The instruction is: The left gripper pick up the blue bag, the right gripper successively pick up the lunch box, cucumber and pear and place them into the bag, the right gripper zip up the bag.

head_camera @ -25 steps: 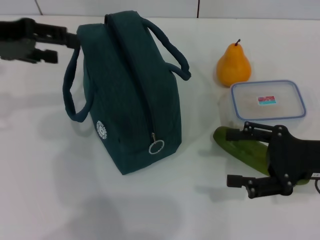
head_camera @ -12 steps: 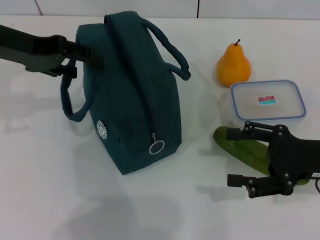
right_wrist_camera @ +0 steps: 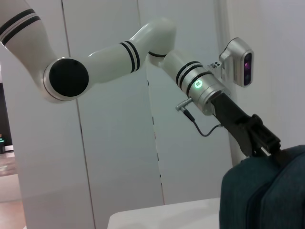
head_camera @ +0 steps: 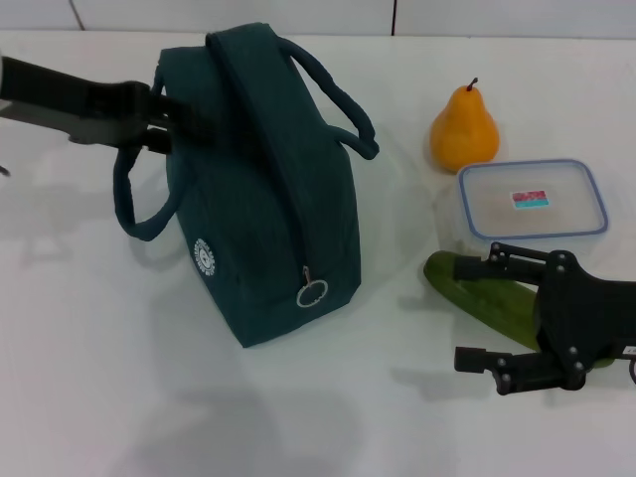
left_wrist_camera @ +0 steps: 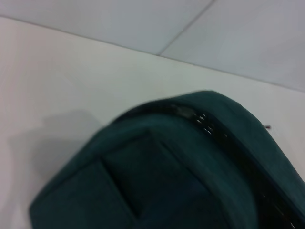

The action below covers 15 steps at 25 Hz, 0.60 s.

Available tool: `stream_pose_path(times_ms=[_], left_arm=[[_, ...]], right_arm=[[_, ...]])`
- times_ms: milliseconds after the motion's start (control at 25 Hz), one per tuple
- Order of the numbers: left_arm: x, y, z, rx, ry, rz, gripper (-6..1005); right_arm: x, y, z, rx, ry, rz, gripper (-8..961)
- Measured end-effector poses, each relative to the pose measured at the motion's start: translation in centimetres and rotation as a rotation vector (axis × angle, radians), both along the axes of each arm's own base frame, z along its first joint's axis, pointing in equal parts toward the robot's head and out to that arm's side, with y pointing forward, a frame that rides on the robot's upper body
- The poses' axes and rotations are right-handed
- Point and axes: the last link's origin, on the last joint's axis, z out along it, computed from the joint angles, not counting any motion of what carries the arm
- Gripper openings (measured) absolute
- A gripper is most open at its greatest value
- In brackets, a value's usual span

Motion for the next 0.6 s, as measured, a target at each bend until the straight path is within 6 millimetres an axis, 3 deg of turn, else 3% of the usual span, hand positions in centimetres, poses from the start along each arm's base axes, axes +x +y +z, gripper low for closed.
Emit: stream_pose_path(times_ms=[280, 480, 600], left_arm=[[0.2, -0.4, -1.2, -0.071, 0.038, -0.056, 655], [0.1, -0.4, -1.2, -0.071, 0.038, -0.052, 385], [0.1, -0.4, -1.1, -0.068, 0.038, -0.051, 283]], right_arm=[[0.1, 0.0, 0.2, 0.010, 0.005, -0.009, 870], [0.2, 0.1, 0.4, 0.025, 0.013, -0.020, 870], [0.4, 0.2, 0.6, 0.039, 0.024, -0.035, 870]])
